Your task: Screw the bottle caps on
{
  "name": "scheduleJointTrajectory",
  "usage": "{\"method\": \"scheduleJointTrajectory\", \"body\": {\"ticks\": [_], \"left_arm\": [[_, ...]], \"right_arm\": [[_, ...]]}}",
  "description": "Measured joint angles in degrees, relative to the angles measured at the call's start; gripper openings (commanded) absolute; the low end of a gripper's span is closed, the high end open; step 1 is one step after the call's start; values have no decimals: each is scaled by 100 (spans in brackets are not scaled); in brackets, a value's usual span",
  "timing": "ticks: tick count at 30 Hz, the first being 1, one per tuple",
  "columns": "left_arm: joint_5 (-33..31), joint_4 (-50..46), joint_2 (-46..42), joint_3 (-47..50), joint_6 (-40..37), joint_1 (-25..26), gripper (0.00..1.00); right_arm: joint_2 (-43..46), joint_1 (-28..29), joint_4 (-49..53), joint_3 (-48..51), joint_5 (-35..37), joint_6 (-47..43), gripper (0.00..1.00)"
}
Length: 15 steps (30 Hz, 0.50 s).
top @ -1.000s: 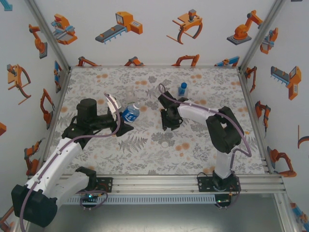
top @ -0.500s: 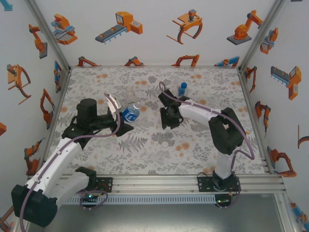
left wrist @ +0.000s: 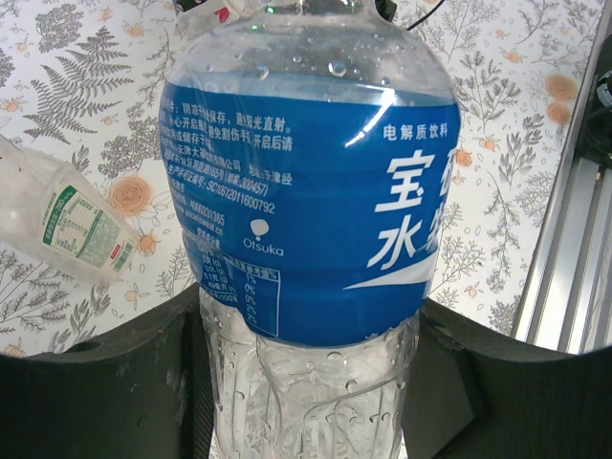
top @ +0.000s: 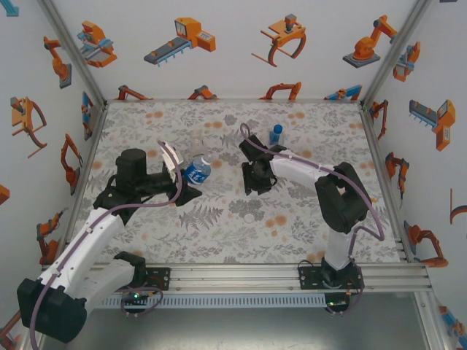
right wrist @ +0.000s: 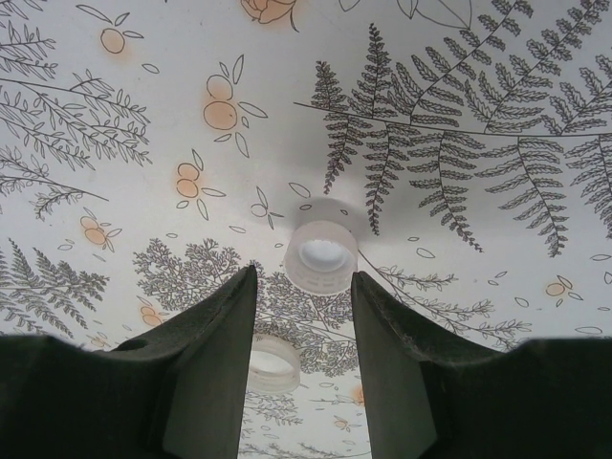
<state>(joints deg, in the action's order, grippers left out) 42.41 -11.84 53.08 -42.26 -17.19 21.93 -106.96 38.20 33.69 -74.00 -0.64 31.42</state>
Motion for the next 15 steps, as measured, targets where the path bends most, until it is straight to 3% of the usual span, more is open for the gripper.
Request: {"method": "scheduleJointTrajectory", "body": {"ticks": [15], "left_arm": [[2,-2,0,0,0,0,0]], "right_arm": [[-138,0,-11,7,-2,0,42]]}}
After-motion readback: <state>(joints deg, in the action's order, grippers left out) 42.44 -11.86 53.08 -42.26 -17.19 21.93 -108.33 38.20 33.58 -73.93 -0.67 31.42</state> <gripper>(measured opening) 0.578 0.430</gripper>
